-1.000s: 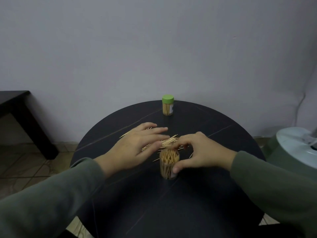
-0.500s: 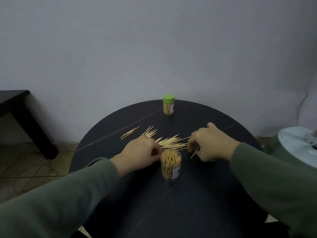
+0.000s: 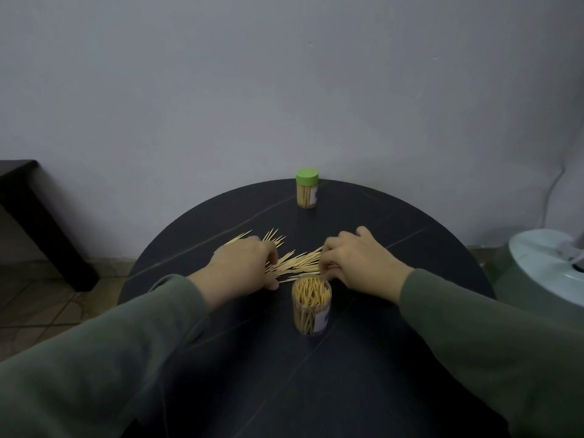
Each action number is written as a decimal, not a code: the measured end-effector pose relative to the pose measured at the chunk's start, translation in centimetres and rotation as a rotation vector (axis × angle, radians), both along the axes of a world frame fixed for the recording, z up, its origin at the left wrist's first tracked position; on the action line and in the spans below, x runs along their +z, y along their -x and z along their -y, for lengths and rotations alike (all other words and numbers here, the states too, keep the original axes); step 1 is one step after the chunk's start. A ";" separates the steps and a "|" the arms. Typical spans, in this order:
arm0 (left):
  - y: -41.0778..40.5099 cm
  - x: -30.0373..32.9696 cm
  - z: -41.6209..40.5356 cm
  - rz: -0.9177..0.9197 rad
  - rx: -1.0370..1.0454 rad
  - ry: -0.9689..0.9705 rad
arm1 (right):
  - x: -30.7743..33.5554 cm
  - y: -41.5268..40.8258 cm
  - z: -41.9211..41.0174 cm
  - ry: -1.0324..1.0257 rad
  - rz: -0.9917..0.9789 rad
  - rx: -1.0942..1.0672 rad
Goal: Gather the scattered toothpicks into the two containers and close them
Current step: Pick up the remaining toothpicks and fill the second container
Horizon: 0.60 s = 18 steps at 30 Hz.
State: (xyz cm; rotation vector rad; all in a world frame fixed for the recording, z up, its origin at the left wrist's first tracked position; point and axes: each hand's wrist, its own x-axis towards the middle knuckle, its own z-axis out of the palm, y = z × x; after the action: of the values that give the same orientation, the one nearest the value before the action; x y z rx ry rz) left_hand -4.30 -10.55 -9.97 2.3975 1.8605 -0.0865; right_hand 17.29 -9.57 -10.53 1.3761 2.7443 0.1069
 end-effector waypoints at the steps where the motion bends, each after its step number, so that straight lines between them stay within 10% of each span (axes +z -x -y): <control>1: 0.2 -0.1 -0.1 0.001 0.005 -0.015 | -0.4 0.1 -0.1 -0.023 -0.048 0.004; 18: 0.3 -0.4 0.2 -0.060 0.001 -0.090 | -1.5 0.9 -0.3 -0.079 -0.031 -0.005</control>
State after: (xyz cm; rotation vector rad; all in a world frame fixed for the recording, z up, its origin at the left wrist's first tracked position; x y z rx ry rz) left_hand -4.62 -10.76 -10.41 2.4790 1.9313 -0.0777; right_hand 16.40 -9.28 -12.01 1.4151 2.7904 0.1977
